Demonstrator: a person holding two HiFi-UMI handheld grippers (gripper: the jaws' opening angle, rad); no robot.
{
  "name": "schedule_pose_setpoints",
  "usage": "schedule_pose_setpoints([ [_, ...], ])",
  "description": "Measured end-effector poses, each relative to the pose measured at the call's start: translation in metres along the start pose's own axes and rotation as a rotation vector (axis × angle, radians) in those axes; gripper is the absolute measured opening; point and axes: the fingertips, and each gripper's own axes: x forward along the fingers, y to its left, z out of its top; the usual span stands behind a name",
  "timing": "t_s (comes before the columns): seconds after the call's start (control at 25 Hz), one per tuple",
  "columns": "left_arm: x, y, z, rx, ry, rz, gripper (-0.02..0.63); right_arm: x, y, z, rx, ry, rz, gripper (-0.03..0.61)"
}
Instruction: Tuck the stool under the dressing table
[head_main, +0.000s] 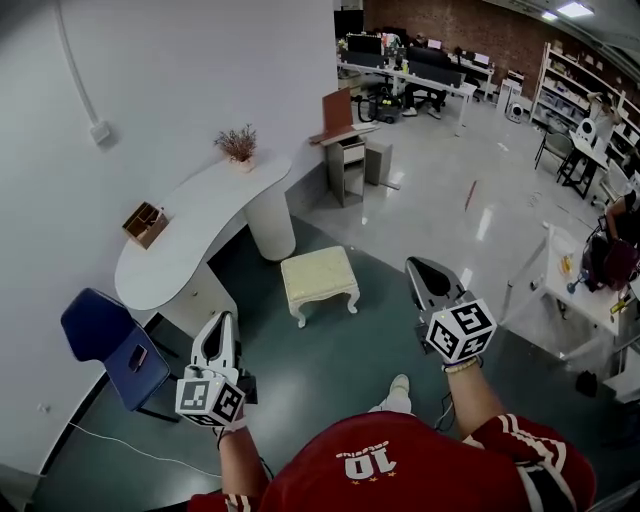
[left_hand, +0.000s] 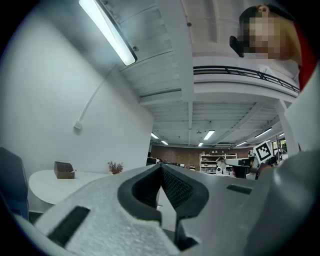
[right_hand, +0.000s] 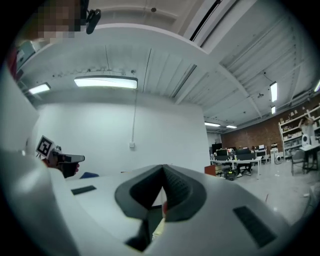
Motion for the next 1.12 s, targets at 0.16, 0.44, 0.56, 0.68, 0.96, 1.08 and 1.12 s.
schedule_pose_setpoints([
  [0.16,-0.005,0.004,-0.003,0.003,0.005,0.009,0.003,0.002,0.007,-0.002,0.012,-0.002,0.018,0.003],
  [0.44,0.0,0.01,-0.017,-0.039,0.02,0.022,0.003,0.004,0.004,0.002,0.029,-0.007,0.028,0.005],
  [0.56,0.007,0.014,-0.026,-0.066,0.019,0.024,0.003,0.005,-0.001,0.001,0.013,0.0,0.019,0.005],
  [0.68,0.021,0.013,-0.034,-0.083,0.022,0.015,0.003,0.006,-0.01,-0.003,0.006,0.007,0.002,0.005],
  [0.96,0.071,0.007,-0.051,-0.093,0.043,-0.003,0.003,0.022,-0.045,-0.025,0.005,0.075,-0.009,0.005],
  [1.08,0.105,0.005,-0.05,-0.088,0.046,-0.004,0.003,0.04,-0.07,-0.024,0.017,0.07,-0.003,0.005],
  [1.12,0.116,0.002,-0.05,-0.075,0.054,-0.004,0.003,0.046,-0.079,-0.023,0.021,0.063,0.001,0.005],
])
